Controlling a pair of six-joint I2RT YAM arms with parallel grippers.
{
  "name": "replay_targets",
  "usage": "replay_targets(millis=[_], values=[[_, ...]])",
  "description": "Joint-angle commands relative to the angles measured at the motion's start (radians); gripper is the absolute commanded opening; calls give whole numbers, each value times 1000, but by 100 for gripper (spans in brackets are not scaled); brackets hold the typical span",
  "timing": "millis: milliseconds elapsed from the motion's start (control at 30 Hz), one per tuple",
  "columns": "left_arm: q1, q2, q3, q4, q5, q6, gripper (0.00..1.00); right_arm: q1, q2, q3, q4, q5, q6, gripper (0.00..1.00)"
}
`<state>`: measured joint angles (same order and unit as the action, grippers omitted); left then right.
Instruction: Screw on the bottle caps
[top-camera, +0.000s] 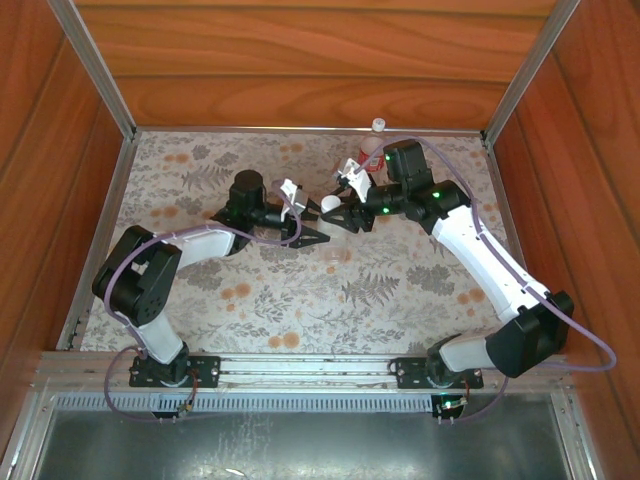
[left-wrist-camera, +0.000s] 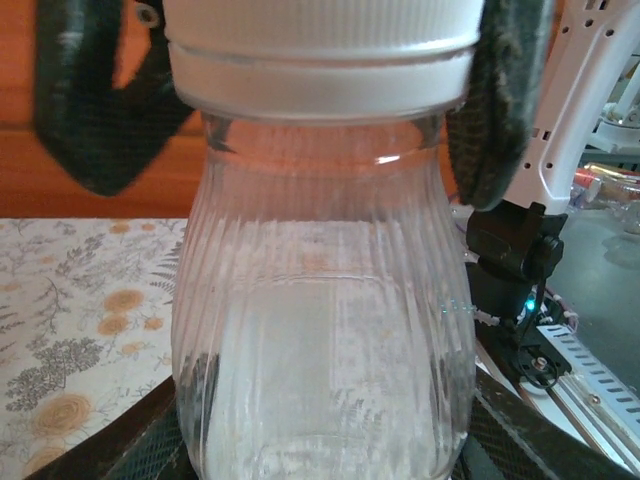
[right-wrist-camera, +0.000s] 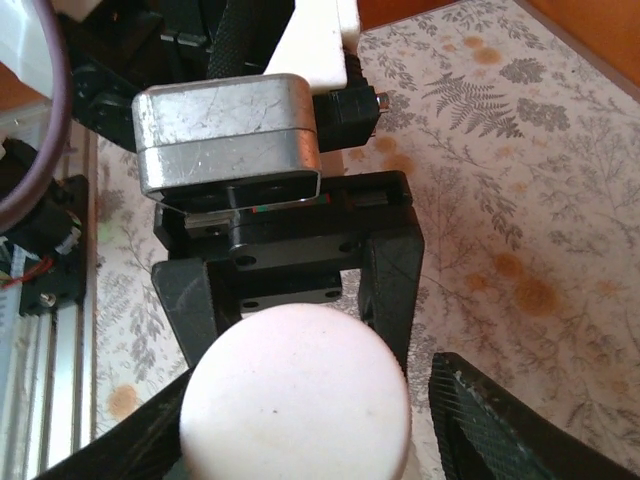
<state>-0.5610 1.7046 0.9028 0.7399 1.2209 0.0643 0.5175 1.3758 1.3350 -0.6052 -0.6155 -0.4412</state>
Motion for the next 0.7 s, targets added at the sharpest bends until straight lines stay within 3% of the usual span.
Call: replay_targets(millis=[0,233,367,567,667], values=[[-5,21,38,29,49,-2,57,-24,-16,-9,42,-47,20,56],[-6,38,58,29,63,-19,56,-24,-44,-52,105,-84,25,65],[-5,41,46,28,61,-24,56,-24,-62,-76,146,-80,31,59],[-5,44,43,27,52,-23,56,-24,-83,-113,208,-61,66,61],[-6,46,45,29,51,-20,56,-24,-70,-101,190,-65,63,52]])
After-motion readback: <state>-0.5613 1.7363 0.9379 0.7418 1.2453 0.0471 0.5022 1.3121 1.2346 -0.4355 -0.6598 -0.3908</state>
